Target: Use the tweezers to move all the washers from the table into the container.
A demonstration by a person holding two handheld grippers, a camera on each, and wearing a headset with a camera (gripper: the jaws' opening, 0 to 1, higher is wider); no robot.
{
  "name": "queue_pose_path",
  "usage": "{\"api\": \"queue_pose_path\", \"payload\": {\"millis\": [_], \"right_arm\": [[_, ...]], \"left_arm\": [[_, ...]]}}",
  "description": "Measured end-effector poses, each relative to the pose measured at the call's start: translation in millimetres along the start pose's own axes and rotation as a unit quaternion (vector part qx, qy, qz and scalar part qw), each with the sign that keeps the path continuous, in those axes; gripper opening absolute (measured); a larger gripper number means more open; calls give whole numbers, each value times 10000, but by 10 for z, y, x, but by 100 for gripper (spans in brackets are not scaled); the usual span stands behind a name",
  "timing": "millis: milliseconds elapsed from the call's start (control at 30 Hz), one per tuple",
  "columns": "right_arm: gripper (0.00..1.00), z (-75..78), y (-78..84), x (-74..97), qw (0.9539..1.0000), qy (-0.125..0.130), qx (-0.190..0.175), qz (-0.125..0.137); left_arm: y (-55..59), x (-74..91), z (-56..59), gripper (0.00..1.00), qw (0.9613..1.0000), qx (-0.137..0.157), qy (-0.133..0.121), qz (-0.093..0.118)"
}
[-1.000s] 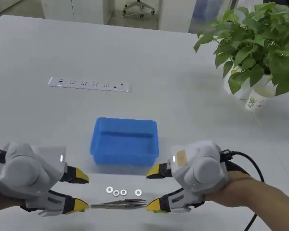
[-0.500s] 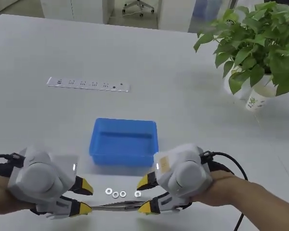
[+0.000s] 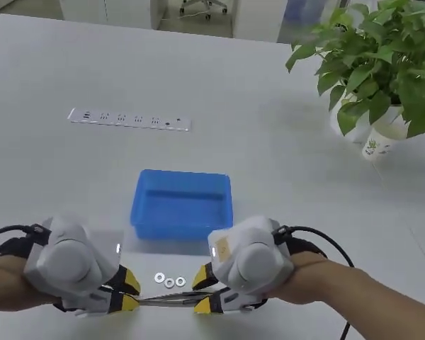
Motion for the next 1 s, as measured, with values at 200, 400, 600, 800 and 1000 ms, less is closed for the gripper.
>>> {"api": "queue_pose_path", "payload": {"millis": [200,400,600,800,1000], "right_arm": [[14,-1,-19,-24,10000,15,19,-8],[12,-18,-19,-21,10000,6,-31,-21],[12,-34,-9,-21,10000,14,-52,-27],[12,-54,-7,-3,10000,36,-85,-1],[12,-57,-16,18,9998,67,-162,84]], "left_arm": [[-14,-28,9,6,10000,-30,25,23],[-20,-12,25,6,10000,-2,39,41],[-71,69,23,6,9998,28,-30,175],[-152,164,47,6,9997,-93,-77,215],[-264,280,45,6,9993,-179,-68,314]]}}
Point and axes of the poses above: the centre of the closed fingertips' face, and the gripper's own axes: x roughly backward along the fingers, z roughly to its right, y roughly out of its underside, the point moved 4 cm from there along x, roughly backward along the fingers, and after that the axes turned 1 degree about x, right-handed, at the moved point
